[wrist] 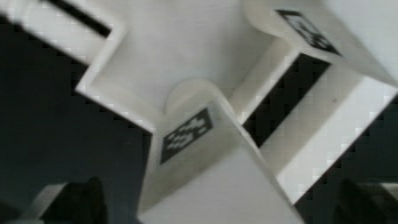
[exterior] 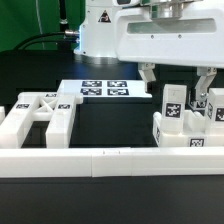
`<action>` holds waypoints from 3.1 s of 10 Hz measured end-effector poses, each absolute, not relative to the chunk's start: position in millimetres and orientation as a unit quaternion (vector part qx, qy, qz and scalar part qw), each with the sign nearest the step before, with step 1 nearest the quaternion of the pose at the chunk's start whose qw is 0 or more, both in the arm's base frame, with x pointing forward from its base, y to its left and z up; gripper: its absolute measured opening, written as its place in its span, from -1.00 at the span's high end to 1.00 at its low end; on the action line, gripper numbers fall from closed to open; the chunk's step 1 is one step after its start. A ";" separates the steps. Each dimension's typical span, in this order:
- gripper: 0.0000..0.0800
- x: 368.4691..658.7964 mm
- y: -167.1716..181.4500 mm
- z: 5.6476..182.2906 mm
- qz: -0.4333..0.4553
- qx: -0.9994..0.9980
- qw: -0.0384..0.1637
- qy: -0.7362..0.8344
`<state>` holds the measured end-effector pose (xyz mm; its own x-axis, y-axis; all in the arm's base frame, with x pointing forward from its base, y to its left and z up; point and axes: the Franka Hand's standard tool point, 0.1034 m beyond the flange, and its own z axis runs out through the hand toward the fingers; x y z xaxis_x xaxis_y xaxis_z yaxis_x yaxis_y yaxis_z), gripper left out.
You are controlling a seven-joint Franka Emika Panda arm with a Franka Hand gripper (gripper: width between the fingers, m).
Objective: Assemble chair
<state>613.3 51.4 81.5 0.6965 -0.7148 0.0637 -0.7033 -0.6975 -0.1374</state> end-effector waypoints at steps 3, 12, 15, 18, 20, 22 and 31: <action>-0.62 616.5 50.6 84.2 -0.067 -0.976 0.032 0.207; 0.29 617.1 50.3 84.3 -0.071 -0.988 0.024 0.134; 0.29 615.7 51.6 85.4 -0.066 -0.957 0.030 0.280; 0.29 613.5 48.1 83.4 -0.063 -0.896 0.047 0.437; 0.29 612.9 47.6 83.0 -0.057 -0.852 0.052 0.518; 0.29 612.9 49.9 83.3 -0.052 -0.791 0.057 0.606; -0.62 612.1 54.1 79.4 -0.047 -0.930 0.032 0.363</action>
Offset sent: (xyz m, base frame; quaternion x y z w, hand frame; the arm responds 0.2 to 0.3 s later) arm 0.0025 0.0019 0.0026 0.0081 -0.0155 -0.1731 0.9847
